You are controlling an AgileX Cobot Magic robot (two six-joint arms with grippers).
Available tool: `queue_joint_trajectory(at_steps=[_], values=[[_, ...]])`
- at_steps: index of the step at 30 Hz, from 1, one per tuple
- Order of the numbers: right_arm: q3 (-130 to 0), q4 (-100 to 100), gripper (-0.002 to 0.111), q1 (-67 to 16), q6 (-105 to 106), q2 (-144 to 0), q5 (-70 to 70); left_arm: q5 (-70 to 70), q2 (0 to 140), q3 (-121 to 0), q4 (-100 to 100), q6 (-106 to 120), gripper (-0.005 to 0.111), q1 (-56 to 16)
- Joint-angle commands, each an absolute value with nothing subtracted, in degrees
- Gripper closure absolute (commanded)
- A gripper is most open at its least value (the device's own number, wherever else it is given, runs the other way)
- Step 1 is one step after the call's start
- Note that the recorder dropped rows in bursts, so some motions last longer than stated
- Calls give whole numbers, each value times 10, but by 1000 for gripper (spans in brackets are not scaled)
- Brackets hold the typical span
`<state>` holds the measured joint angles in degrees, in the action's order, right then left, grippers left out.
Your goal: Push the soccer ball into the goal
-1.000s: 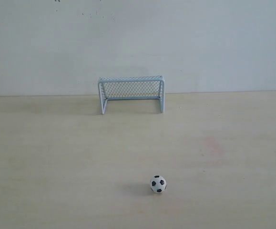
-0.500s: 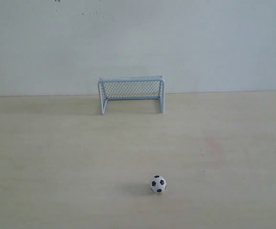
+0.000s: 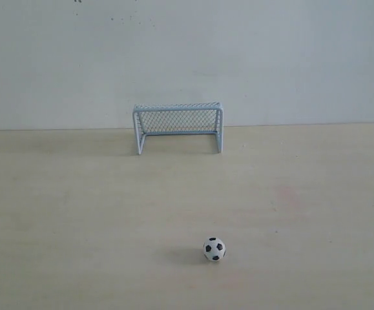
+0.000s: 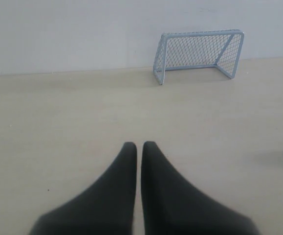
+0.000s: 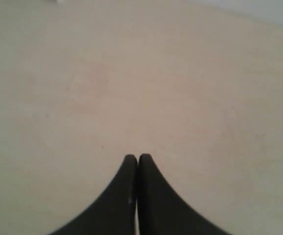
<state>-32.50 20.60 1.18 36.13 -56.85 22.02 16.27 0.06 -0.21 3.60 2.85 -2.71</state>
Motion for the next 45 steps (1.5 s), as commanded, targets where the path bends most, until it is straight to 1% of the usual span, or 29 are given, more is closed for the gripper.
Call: queue_joint_trajectory(at_steps=[1, 6, 11, 13, 16, 23, 28, 31, 33, 37, 45], values=[[-390, 201, 108, 11, 449, -686, 303, 162, 0, 0, 40, 31, 102, -25], [-467, 201, 108, 11, 596, -781, 398, 162, 0, 0, 40, 31, 102, -25], [-487, 249, 108, 10, 702, -824, 425, 162, 0, 0, 40, 31, 102, -25], [-487, 287, 108, 0, 767, -834, 440, 162, 0, 0, 40, 31, 102, -25], [-487, 332, 108, -38, 854, -846, 473, 162, 0, 0, 40, 31, 102, -25], [-487, 349, 108, -165, 881, -861, 461, 162, 0, 0, 40, 31, 102, -25], [-487, 317, 108, -228, 885, -873, 397, 162, 0, 0, 40, 31, 102, -25], [-488, 287, 108, -246, 885, -888, 371, 162, 0, 0, 40, 31, 102, -25], [-496, 243, 108, -252, 882, -902, 379, 162, 0, 0, 40, 31, 102, -25], [-548, 181, 108, -252, 869, -937, 445, 162, 0, 0, 40, 31, 102, -25], [-676, 127, 108, -252, 869, -1004, 583, 162, 0, 0, 40, 31, 102, -25]])
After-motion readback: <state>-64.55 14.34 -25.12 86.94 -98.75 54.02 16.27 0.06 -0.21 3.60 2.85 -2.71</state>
